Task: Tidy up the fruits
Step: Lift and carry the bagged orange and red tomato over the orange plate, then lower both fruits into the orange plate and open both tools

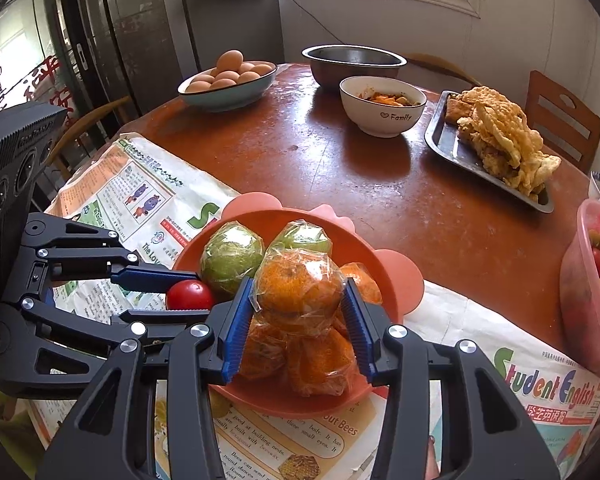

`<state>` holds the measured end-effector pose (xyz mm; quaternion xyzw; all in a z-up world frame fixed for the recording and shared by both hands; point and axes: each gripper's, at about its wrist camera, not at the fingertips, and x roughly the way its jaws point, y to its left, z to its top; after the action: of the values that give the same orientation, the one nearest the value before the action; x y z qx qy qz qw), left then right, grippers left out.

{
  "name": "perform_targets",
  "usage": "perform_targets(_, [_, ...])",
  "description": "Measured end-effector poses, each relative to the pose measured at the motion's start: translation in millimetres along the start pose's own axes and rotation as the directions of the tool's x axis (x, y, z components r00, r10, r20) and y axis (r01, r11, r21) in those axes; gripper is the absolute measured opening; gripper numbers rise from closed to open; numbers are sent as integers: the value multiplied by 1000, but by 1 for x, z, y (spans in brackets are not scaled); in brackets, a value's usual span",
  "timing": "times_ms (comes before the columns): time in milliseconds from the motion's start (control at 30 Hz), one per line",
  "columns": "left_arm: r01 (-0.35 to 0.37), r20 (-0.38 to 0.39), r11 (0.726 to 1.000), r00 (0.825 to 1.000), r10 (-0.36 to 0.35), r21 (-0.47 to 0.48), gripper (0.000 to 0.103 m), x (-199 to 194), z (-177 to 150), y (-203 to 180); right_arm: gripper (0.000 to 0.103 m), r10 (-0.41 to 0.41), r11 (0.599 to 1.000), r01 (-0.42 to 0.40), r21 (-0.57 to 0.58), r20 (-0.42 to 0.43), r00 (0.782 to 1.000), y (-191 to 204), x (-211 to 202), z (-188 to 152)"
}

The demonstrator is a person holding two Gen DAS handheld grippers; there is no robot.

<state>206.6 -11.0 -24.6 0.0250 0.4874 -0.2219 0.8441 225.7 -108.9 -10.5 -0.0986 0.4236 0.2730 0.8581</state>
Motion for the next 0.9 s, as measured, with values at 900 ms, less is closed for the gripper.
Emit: perform_targets(900, [-9,5,1000,1000,9,-10,20,0,-2,-3,62,-37,998,35,61,34,999,-10,-19,-8])
